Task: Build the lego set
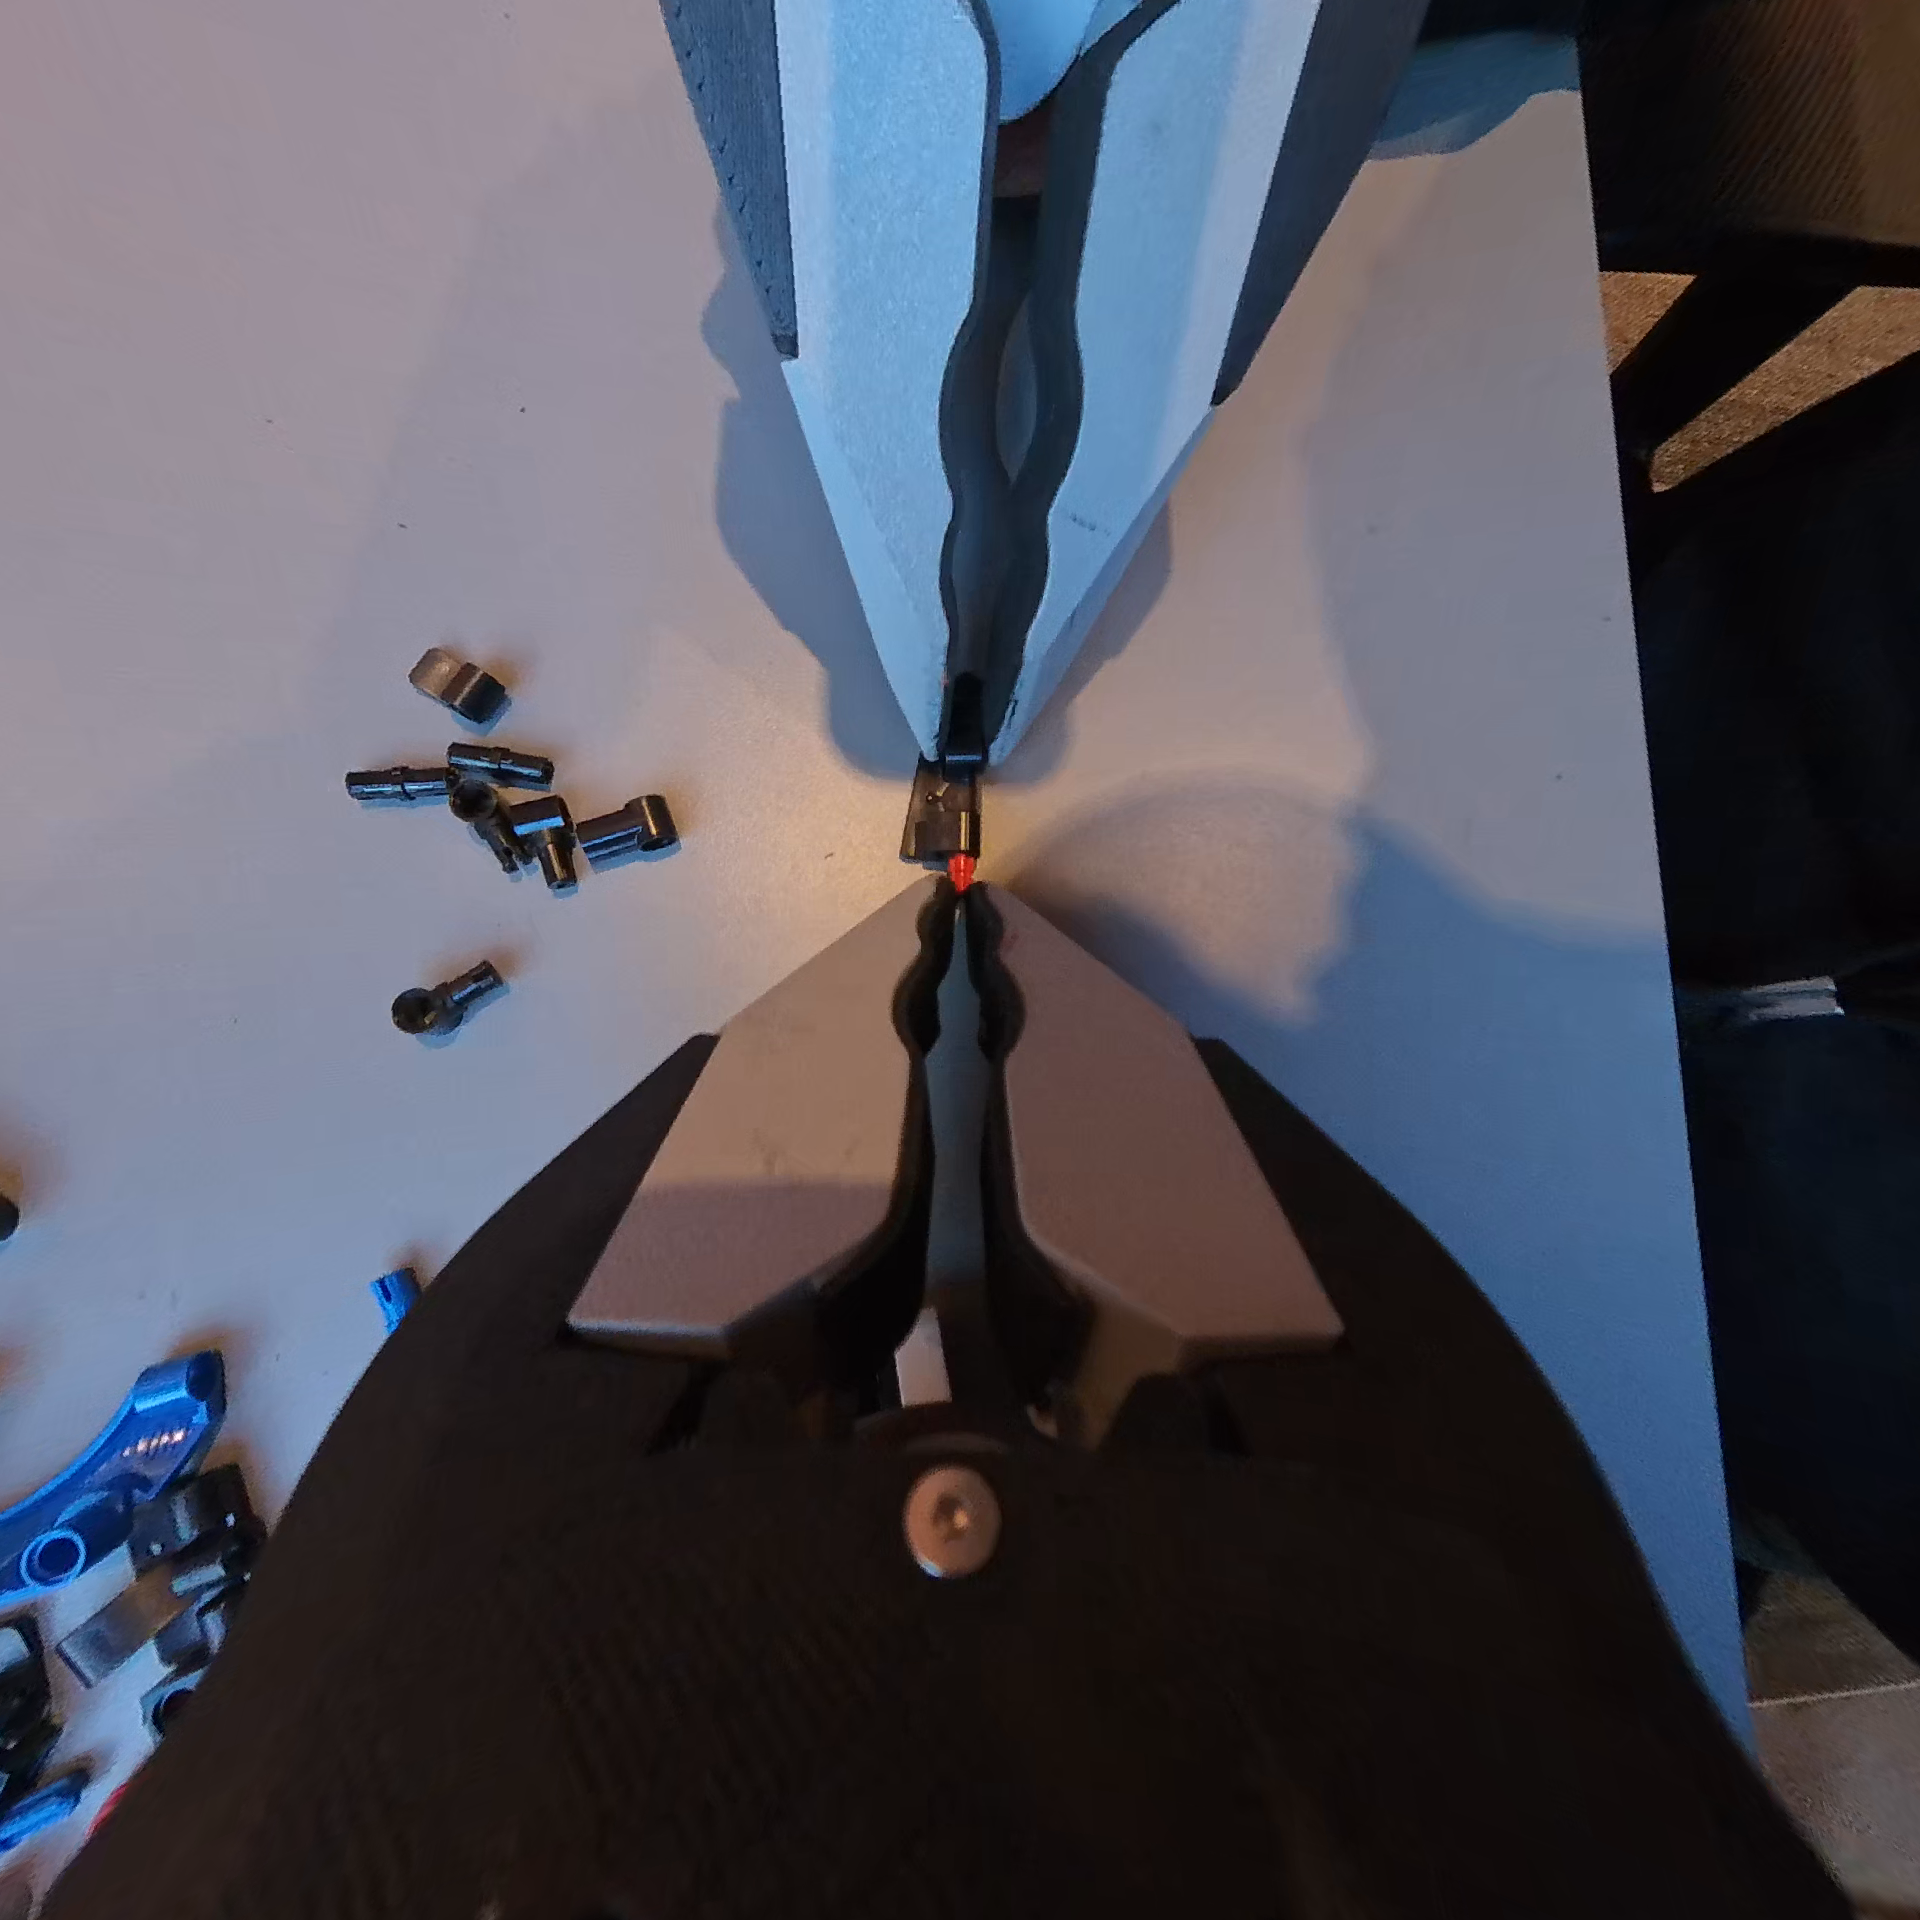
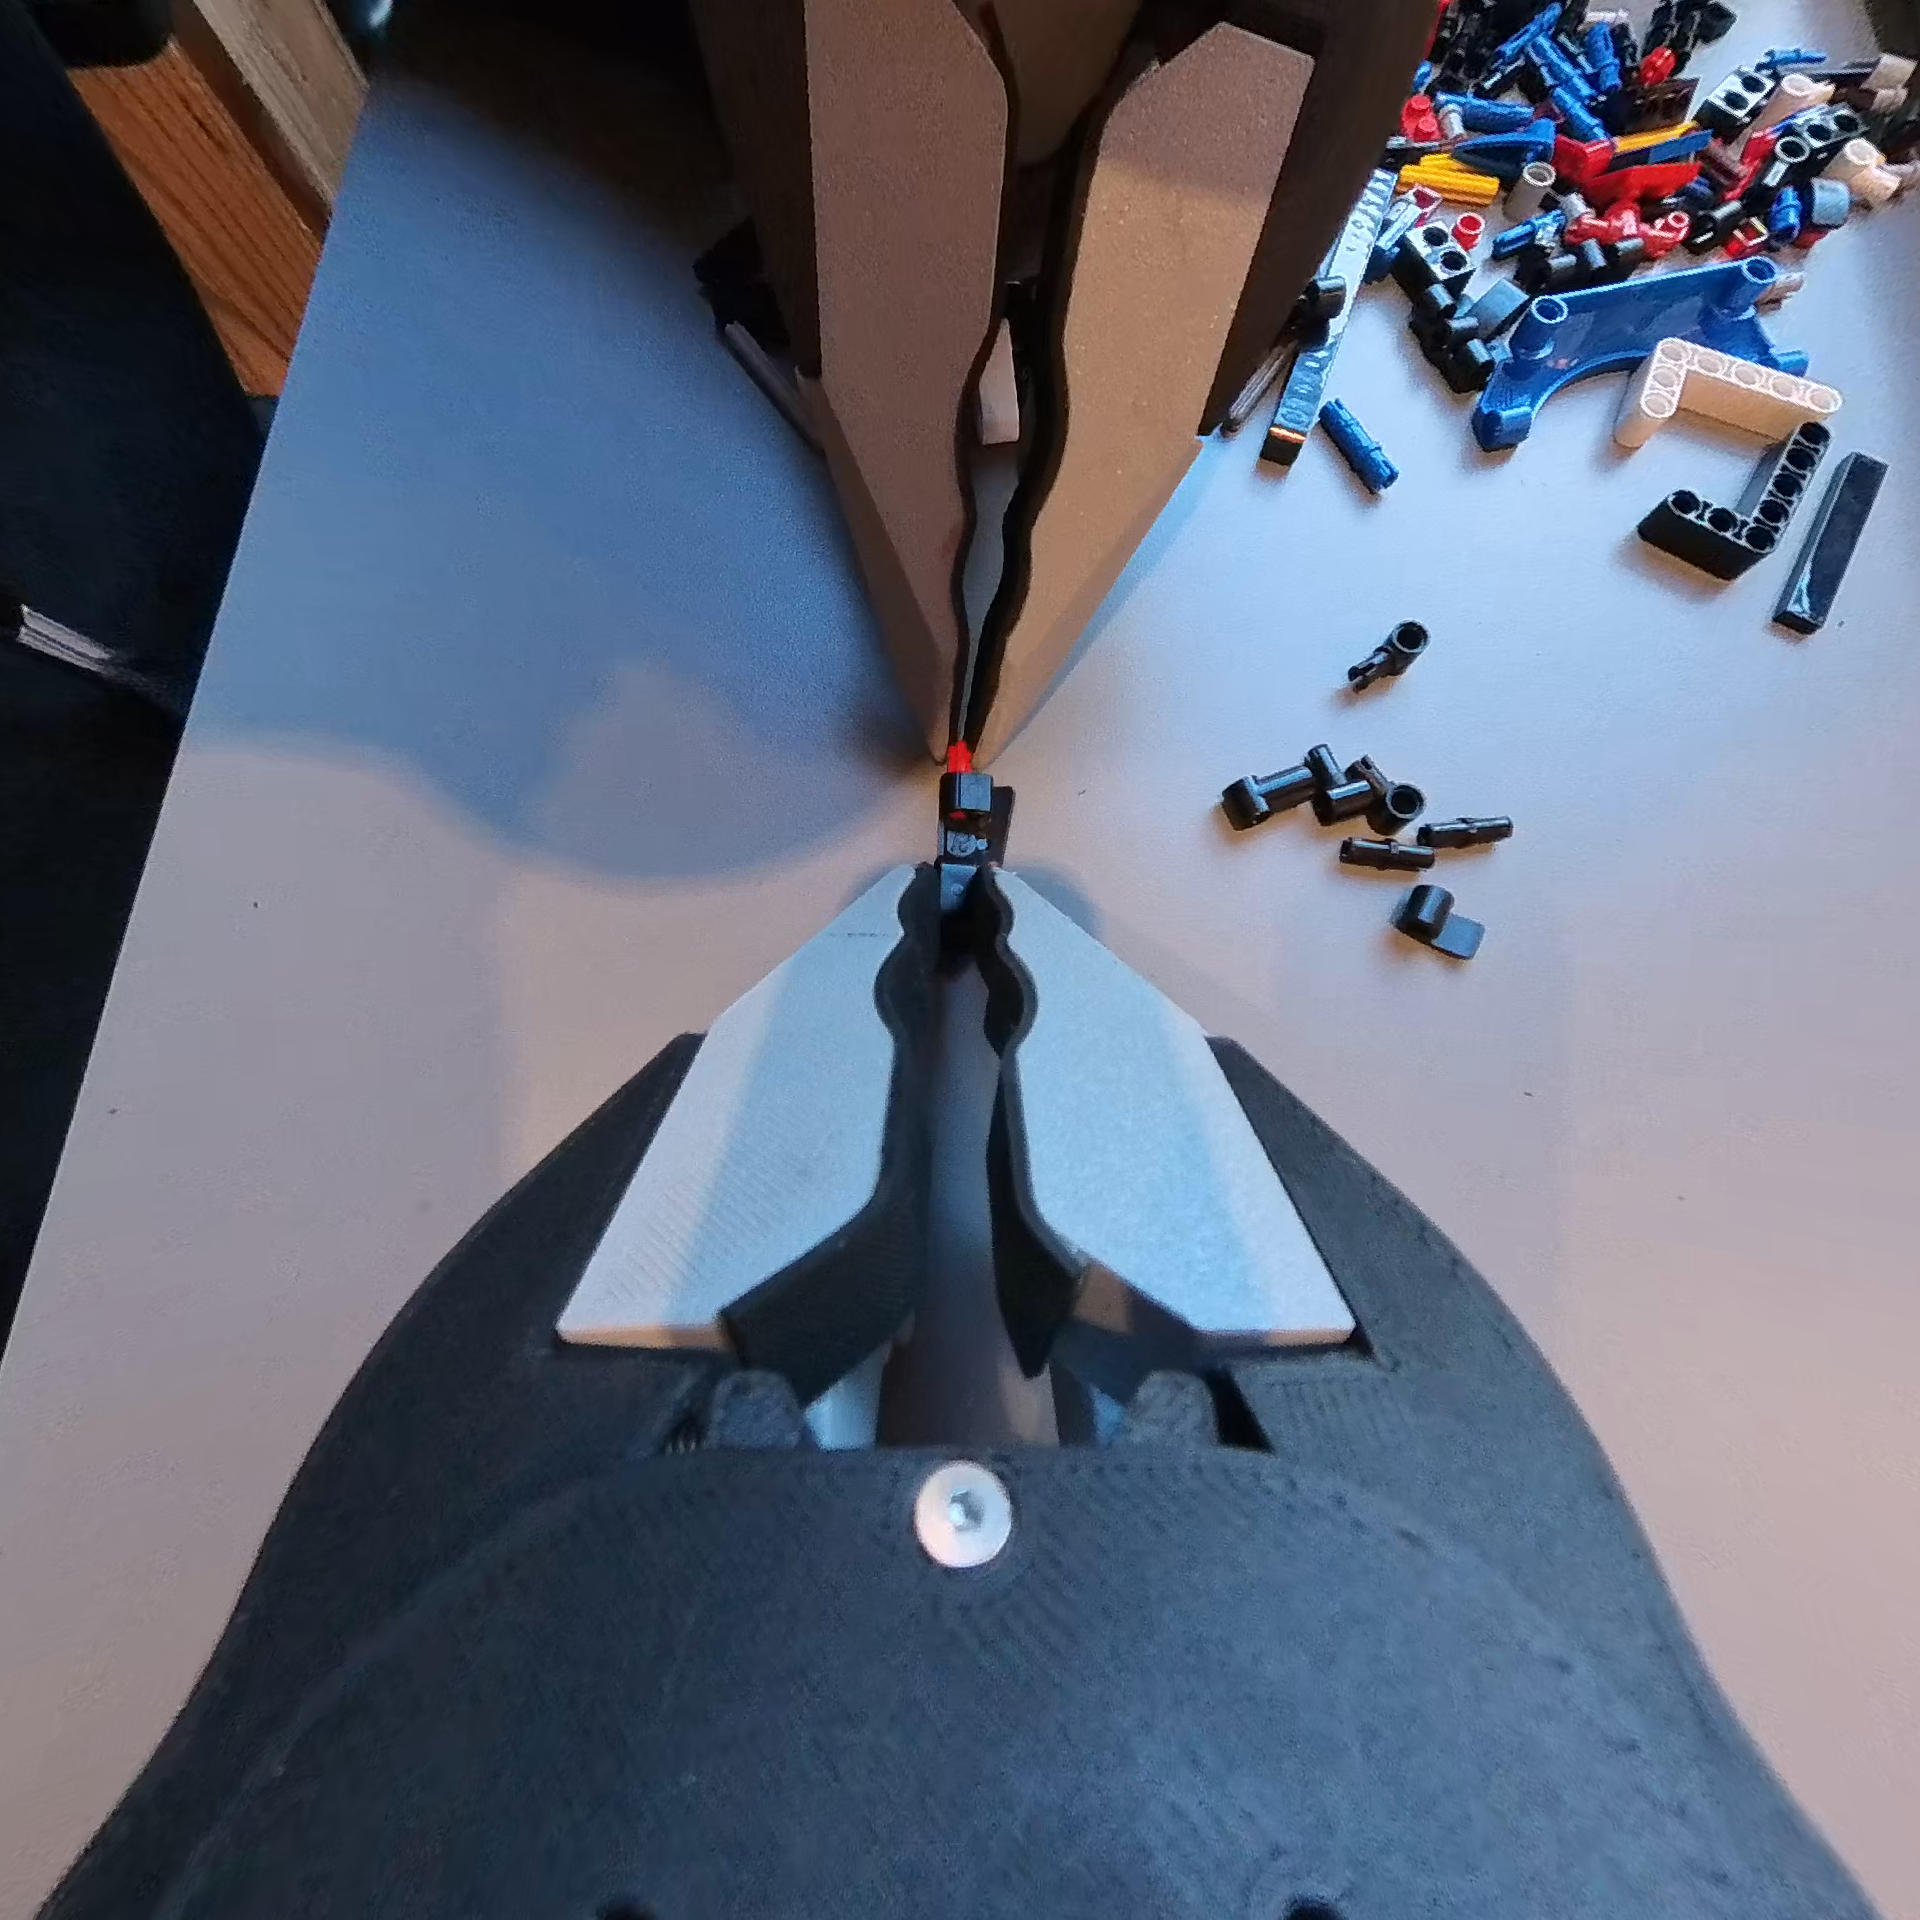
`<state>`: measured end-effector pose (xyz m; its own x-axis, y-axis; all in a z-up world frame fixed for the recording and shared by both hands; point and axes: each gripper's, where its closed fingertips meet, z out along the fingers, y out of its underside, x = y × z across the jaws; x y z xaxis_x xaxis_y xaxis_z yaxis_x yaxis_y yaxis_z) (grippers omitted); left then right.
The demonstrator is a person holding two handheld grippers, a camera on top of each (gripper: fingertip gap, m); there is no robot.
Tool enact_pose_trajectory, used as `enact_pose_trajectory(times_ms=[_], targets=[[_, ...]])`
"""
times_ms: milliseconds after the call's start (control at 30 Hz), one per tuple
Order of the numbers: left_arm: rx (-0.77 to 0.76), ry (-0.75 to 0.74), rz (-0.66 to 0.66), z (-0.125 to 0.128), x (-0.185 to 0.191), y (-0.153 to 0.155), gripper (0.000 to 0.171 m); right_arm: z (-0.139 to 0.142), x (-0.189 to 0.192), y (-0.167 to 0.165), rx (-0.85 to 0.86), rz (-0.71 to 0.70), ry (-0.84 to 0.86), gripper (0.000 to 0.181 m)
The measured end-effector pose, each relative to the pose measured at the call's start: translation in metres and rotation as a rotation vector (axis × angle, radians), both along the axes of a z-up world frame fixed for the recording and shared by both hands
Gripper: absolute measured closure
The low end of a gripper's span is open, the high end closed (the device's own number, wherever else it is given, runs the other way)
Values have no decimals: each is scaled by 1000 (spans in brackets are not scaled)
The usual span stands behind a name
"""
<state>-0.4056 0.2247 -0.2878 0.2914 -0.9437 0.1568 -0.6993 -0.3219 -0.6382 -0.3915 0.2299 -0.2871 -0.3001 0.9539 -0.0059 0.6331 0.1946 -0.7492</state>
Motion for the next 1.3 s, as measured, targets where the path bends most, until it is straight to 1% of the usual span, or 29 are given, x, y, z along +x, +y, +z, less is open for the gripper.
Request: enact_pose_trajectory(times_ms=[300,567,667,700,733,867,933,1033,1100,1167,1300], targets=[[5,0,-6,0,0,0,171,0,0,0,9,1,4,178],[-3,-34,13,0,-2,0,171,1,-1,-1,-25,2,4,178],[-28,-63,13,4,-2,-1,162,3,-1,0,-23,-2,14,177],[-25,-66,30,6,-4,2,156,4,-1,-1,-28,3,22,178],[-22,-65,39,7,-7,4,156,6,0,-1,-32,4,30,178],[-6,-112,110,19,-17,18,157,5,5,6,-9,-21,31,178],[0,-125,172,24,-19,29,157,4,10,11,7,-39,31,178],[7,-122,228,34,-16,42,159,7,16,16,18,-65,51,178],[15,-101,233,40,-10,50,160,8,20,19,32,-79,57,178],[28,-53,221,40,-2,60,160,7,23,22,48,-86,52,178],[77,125,155,23,2,80,161,5,32,25,73,-99,43,178]])
